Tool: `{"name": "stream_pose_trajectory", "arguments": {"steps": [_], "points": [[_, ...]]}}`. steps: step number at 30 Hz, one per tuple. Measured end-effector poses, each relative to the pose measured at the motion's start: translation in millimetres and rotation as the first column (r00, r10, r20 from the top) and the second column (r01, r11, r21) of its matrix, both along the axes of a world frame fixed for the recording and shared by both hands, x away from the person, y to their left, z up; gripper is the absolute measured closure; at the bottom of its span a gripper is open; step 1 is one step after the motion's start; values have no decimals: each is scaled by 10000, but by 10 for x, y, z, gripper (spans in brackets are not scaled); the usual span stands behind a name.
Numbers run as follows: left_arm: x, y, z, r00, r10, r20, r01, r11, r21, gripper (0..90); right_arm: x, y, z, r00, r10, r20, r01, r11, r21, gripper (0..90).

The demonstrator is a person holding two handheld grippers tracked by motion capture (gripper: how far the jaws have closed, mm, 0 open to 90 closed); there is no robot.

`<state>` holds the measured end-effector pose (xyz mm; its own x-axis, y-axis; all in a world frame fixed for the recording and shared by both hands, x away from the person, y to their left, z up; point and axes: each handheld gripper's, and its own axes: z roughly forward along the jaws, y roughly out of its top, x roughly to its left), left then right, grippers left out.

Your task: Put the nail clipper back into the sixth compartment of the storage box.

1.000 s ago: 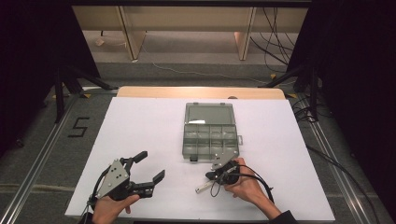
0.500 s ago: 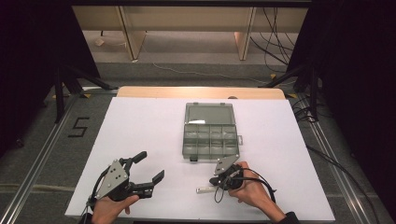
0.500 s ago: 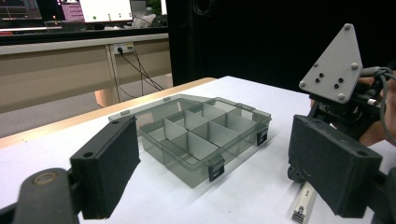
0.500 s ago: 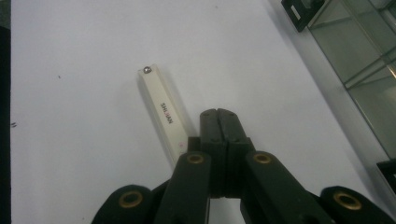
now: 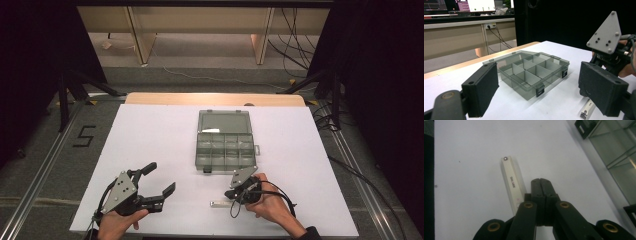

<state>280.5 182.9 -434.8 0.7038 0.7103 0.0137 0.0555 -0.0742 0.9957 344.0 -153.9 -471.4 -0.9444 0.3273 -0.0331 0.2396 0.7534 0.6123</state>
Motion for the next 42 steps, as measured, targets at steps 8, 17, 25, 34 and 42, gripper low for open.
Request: {"name": "stream_pose_trajectory", "arguments": {"steps": [8,17,25,34,42], "points": [[-8,3,-4,10000,48,-55,-48,10000,-73,157,-131,179,176,9961,761,436,-754,9970,-168,510],[-9,5,-3,10000,61,-52,-61,10000,-69,157,-140,302,185,9924,1152,443,-1109,9898,-895,369],[-8,4,-4,10000,67,-44,-67,10000,-49,157,-87,379,200,9881,1501,337,-1432,9774,-1554,338],[-6,4,-7,10000,70,-58,-71,10000,-38,157,-53,469,162,9858,1679,-87,-1660,9641,-2074,338],[-6,2,-10,10000,70,-67,-71,10000,-16,157,-24,545,125,9814,1898,-279,-1908,9501,-2466,376]]}}
